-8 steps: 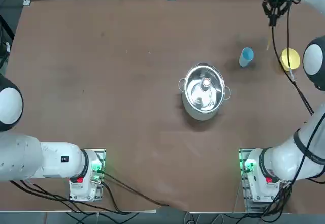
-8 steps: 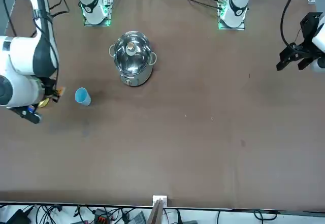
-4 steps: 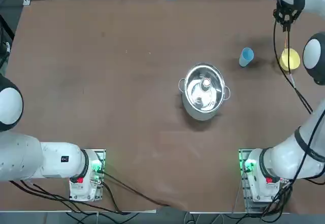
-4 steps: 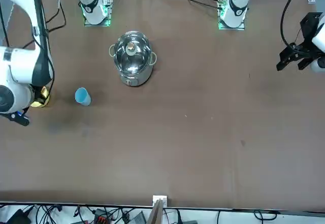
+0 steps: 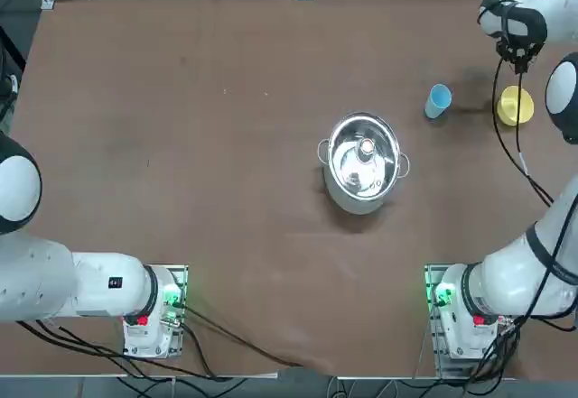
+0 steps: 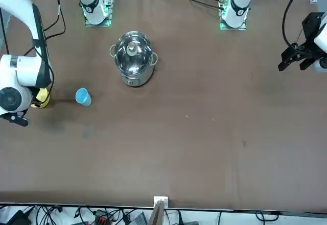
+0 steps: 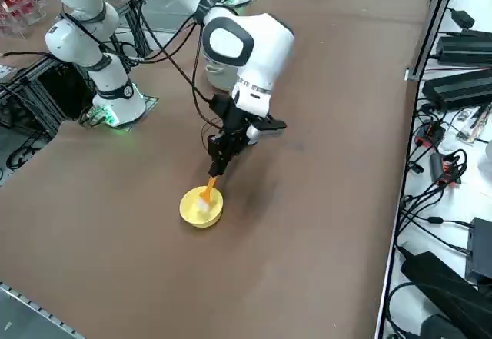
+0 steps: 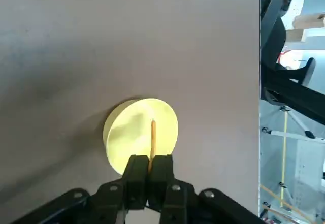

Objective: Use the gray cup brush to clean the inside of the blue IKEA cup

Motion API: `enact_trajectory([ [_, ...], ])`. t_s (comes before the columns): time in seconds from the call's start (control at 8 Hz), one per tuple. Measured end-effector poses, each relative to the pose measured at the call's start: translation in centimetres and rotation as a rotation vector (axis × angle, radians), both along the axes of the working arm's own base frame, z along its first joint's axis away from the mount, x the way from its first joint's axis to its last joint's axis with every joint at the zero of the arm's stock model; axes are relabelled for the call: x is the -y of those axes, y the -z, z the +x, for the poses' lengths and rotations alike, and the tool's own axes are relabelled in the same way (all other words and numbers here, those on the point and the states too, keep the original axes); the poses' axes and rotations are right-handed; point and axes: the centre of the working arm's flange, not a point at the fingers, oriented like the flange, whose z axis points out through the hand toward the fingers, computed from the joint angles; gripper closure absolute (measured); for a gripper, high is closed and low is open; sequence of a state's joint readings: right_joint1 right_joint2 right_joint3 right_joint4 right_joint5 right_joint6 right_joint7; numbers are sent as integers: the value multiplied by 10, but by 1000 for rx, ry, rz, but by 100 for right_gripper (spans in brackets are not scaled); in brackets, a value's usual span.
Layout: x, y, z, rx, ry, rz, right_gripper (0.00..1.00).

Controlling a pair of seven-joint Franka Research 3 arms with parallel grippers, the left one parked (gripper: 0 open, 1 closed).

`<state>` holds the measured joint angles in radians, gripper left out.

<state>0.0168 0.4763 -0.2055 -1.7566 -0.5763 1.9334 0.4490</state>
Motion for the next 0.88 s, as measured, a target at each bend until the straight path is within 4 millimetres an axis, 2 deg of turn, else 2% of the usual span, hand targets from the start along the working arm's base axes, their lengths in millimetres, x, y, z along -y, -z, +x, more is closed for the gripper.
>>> enact_trajectory([
  [0.88, 2, 42, -2, -21, 30, -46, 96],
])
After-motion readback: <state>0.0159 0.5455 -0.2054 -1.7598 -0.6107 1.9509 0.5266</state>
